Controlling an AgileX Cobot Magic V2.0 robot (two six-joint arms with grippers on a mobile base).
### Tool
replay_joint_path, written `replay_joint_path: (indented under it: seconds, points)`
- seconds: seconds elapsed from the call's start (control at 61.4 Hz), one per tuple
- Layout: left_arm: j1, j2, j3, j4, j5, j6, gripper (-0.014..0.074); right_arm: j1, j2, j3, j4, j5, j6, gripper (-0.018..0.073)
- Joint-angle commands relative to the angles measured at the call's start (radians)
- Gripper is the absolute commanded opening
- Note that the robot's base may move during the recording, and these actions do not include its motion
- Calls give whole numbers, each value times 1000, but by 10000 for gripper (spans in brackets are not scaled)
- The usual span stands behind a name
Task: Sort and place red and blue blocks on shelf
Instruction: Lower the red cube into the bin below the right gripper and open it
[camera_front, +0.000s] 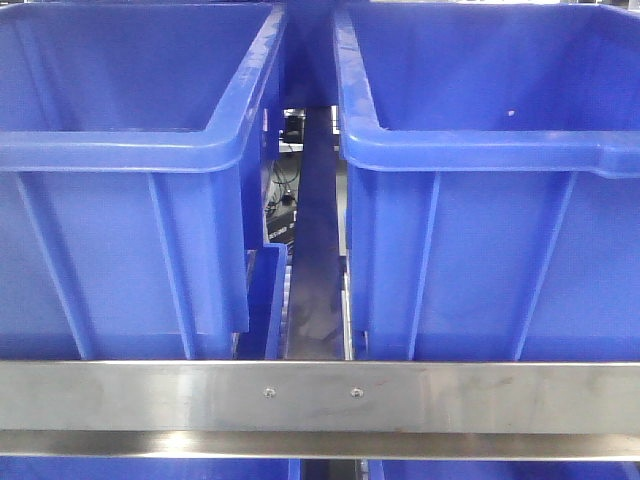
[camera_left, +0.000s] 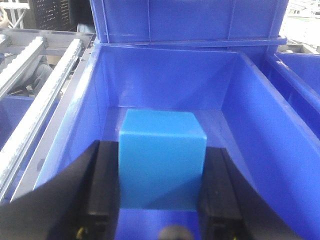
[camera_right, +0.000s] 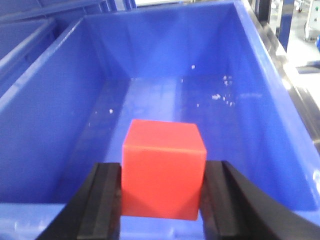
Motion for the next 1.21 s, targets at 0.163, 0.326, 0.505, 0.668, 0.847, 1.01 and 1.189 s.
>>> replay_joint_path:
  seconds: [0.163,0.326,0.505,0.668,0.847,1.01,1.189]
  points:
    - [0,10,-30,-17,-84,-1,122,-7,6,-28,3,-57,-9,87]
    - [0,10,-30,-37,-82,-1,122,-6,7,-47,3,-28,-14,45]
    - [-14,43,-70,-51,-14,1,122,17,34,-148,2,43,-149,48]
    - [-65,153,-143,-62,22,53,122,39,149,-234,2,43,-191,48]
    - [-133,301,-200,-62,-52,53,122,99,336,-294,3,-44,-191,48]
    - [-174,432,-207,-62,-182,53,122,149,502,-319,3,-215,-191,48]
    - [-211,566,-207,-62,-314,53,122,160,663,-334,3,-371,-191,48]
